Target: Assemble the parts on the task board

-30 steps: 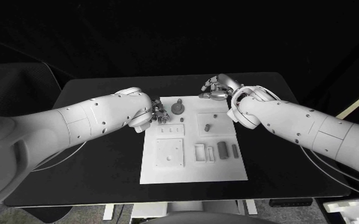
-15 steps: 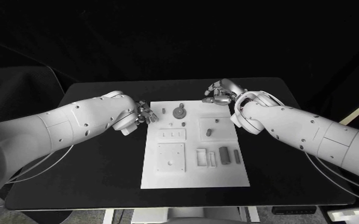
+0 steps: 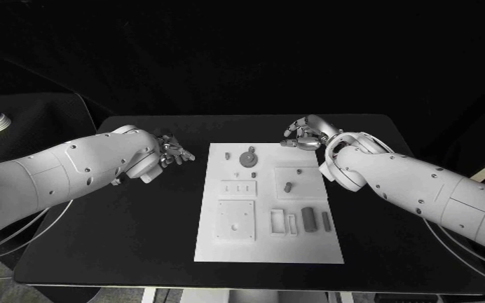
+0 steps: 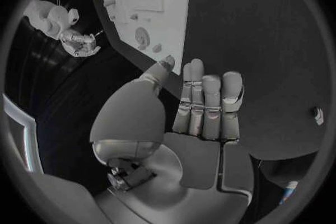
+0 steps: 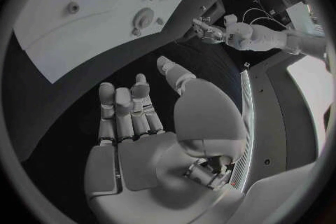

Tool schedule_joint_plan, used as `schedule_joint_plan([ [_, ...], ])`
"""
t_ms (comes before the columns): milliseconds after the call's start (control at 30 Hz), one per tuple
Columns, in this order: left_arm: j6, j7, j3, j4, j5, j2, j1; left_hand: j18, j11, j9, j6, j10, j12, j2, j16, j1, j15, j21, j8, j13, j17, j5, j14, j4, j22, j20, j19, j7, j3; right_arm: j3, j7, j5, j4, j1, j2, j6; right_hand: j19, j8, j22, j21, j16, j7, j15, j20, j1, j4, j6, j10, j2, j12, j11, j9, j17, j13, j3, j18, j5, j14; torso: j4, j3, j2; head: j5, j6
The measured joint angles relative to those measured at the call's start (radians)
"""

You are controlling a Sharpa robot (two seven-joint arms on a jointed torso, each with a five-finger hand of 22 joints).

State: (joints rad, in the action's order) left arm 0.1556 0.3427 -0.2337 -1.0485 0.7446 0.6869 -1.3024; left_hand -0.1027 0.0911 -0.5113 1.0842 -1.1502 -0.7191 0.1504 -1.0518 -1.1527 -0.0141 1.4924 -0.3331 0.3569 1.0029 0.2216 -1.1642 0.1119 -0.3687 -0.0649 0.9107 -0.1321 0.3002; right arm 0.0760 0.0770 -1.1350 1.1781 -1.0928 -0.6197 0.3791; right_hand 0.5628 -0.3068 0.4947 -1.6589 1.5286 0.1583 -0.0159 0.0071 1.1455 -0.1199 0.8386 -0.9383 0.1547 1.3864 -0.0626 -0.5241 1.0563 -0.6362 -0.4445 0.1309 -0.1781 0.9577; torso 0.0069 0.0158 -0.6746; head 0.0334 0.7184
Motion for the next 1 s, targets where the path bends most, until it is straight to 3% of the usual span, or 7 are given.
schedule_joint_plan([
  [133, 0.002, -0.055, 0.0, 0.018, 0.001, 0.024, 0.0, 0.0, 0.007, 0.002, -0.003, 0.014, 0.021, 0.002, 0.045, -0.032, 0.019, -0.035, 0.0, -0.009, -0.027, 0.007, 0.019, 0.006, 0.016, 0.009, -0.024, 0.003, 0.006, 0.0, -0.003, 0.002, -0.001, 0.0, 0.0, -0.002, 0.0, 0.0, 0.0, 0.0, 0.0, 0.0, 0.0, 0.0, 0.001, 0.0, 0.0, 0.0, -0.001, 0.0, 0.0, 0.0, 0.0, 0.0, 0.0, 0.0, 0.0, 0.0, -0.0001, -0.0007, 0.0, 0.018, -0.005],
  [500, -0.008, -0.195, 0.0, 0.102, 0.048, 0.067, -0.003, 0.0, 0.013, 0.005, -0.006, 0.034, 0.058, -0.007, 0.092, -0.099, 0.026, -0.069, 0.0, -0.024, -0.059, 0.007, 0.026, 0.016, 0.03, 0.011, -0.036, 0.006, 0.036, 0.0, -0.012, 0.009, -0.012, 0.0, 0.0, -0.01, 0.0, -0.003, 0.0, 0.0, 0.0, 0.0, 0.0, 0.0, 0.001, 0.0, 0.0, 0.0, -0.001, 0.0, 0.0, 0.0, 0.0, 0.0, 0.0, 0.0, 0.0, 0.0, 0.0, -0.0007, 0.0, 0.106, -0.011],
  [800, -0.027, -0.251, 0.0, 0.16, 0.193, 0.123, -0.003, 0.0, 0.016, 0.009, -0.021, 0.056, 0.088, 0.005, 0.111, -0.102, 0.031, -0.083, 0.0, -0.033, -0.07, -0.017, 0.024, 0.016, 0.034, 0.015, -0.039, 0.007, 0.019, 0.0, -0.015, 0.012, -0.014, 0.0, -0.003, -0.015, 0.0, -0.003, 0.0, 0.0, 0.0, -0.001, 0.0, 0.0, 0.001, 0.0, 0.001, 0.0, -0.001, 0.0, 0.0, 0.0, 0.0, 0.0, 0.0, 0.0, 0.0, 0.0, -0.0016, 0.0006, -0.001, 0.138, -0.009],
  [1000, -0.03, -0.268, -0.001, 0.181, 0.279, 0.164, -0.002, 0.0, 0.02, 0.011, -0.032, 0.059, 0.109, 0.022, 0.131, -0.085, 0.038, -0.1, 0.0, -0.035, -0.079, -0.025, 0.03, 0.016, 0.036, 0.018, -0.042, 0.007, -0.056, 0.0, -0.017, 0.013, -0.014, 0.0, -0.004, -0.017, 0.0, -0.003, 0.0, 0.0, 0.0, -0.002, 0.0, 0.0, 0.001, 0.0, 0.002, 0.0, -0.001, 0.0, 0.0, 0.0, 0.0, 0.0, 0.0, 0.0, 0.0, 0.0, -0.0016, 0.0022, -0.001, 0.145, -0.004],
])
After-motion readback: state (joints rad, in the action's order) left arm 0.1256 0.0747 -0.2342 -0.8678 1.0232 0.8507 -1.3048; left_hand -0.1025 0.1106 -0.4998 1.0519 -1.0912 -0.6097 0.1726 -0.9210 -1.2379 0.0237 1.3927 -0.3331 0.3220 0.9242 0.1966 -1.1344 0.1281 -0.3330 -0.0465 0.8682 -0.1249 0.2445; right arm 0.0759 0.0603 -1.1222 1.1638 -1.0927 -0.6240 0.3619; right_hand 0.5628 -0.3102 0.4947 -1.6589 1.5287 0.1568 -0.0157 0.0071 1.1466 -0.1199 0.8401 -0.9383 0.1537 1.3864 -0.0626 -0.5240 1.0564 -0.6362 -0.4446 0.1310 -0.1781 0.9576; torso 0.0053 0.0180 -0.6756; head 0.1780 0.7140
